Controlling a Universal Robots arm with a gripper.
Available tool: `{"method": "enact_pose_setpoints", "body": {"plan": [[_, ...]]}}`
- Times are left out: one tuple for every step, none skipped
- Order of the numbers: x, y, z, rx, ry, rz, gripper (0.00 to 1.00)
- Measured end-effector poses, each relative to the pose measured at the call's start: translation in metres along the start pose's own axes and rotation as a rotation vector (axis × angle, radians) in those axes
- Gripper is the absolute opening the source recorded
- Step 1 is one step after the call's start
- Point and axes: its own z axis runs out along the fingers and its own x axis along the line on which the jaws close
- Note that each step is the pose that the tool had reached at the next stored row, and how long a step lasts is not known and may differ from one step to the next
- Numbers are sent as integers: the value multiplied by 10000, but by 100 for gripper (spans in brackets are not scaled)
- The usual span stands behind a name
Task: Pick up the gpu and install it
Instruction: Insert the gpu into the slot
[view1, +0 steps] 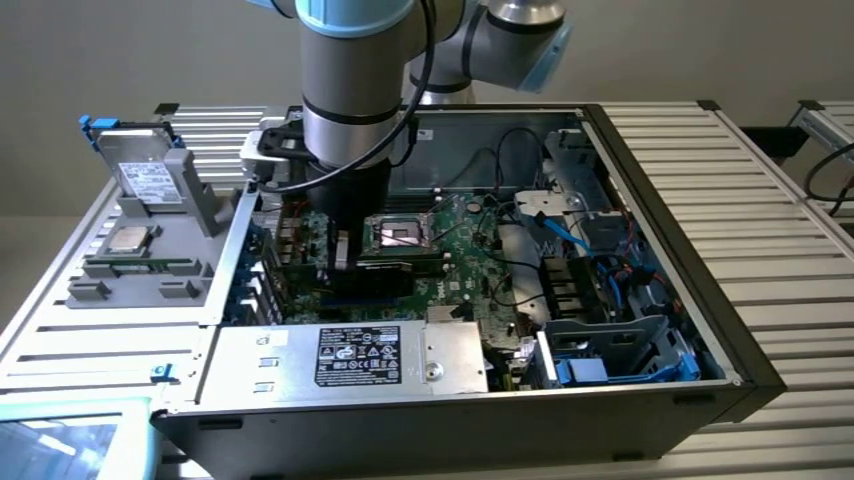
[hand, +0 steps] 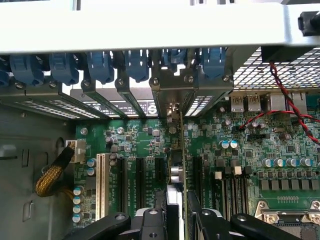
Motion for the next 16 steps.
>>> {"method": "enact_pose_setpoints", "body": {"plan": [[0, 0, 0, 0, 0, 0, 28], [0, 0, 0, 0, 0, 0, 28], [-1, 0, 1, 0, -5, 0, 28], [-2, 0, 6, 7, -19, 0, 29], [-2, -1, 6, 7, -14, 0, 29], [-2, 0, 5, 6, -12, 1, 35], [-1, 0, 2, 2, -4, 1, 35], [0, 0, 0, 0, -1, 0, 42], [0, 0, 0, 0, -1, 0, 42], [0, 0, 0, 1, -1, 0, 42], [0, 0, 0, 0, -1, 0, 42], [0, 0, 0, 0, -1, 0, 42], [0, 0, 0, 0, -1, 0, 42], [0, 0, 0, -5, 0, 1, 42], [0, 0, 0, -10, 1, 0, 42], [0, 0, 0, -10, 11, -9, 42]]}}
